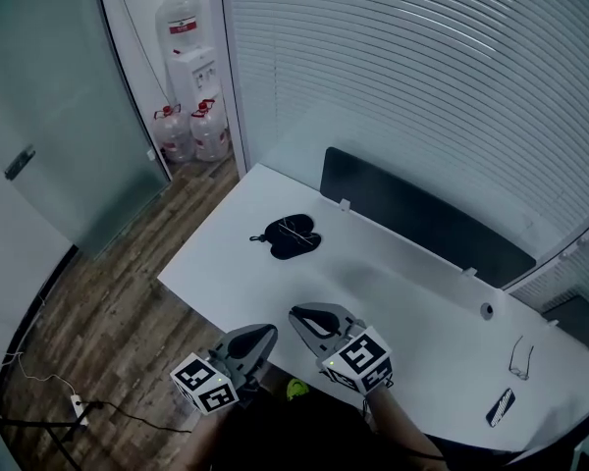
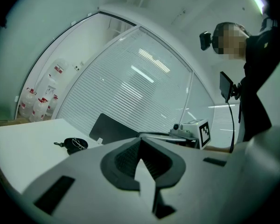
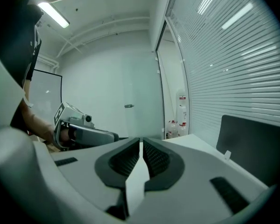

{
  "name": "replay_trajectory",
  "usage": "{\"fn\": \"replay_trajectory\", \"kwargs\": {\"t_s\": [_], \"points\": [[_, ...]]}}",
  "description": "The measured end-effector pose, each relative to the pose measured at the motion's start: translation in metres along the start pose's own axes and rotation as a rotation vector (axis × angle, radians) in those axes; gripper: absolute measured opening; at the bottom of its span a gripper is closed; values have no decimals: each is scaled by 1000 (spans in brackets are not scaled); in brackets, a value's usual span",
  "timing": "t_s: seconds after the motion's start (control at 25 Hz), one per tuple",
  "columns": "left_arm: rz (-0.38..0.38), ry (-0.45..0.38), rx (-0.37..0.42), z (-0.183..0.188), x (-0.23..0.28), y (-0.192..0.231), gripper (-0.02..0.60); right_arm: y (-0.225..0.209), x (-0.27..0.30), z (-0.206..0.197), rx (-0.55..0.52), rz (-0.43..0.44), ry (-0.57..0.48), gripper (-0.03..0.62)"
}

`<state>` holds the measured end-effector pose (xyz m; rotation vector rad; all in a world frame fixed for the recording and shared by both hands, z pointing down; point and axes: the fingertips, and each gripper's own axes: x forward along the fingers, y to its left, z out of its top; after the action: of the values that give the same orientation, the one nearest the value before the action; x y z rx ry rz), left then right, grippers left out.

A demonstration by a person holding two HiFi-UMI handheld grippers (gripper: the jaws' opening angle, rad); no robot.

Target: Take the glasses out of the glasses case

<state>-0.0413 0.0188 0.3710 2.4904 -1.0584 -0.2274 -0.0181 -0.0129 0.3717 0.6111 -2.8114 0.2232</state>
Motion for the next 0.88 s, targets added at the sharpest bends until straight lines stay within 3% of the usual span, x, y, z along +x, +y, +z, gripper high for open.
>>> {"fn": "replay_trajectory", "kwargs": {"t_s": [0.56,0.88], "points": [[-35,32,-22,-1,44,27,6,-54,26,-3,7,-43,38,25],[-76,75,-33,9,63,62,6,-85,59,-5,49,-84,76,69]]}}
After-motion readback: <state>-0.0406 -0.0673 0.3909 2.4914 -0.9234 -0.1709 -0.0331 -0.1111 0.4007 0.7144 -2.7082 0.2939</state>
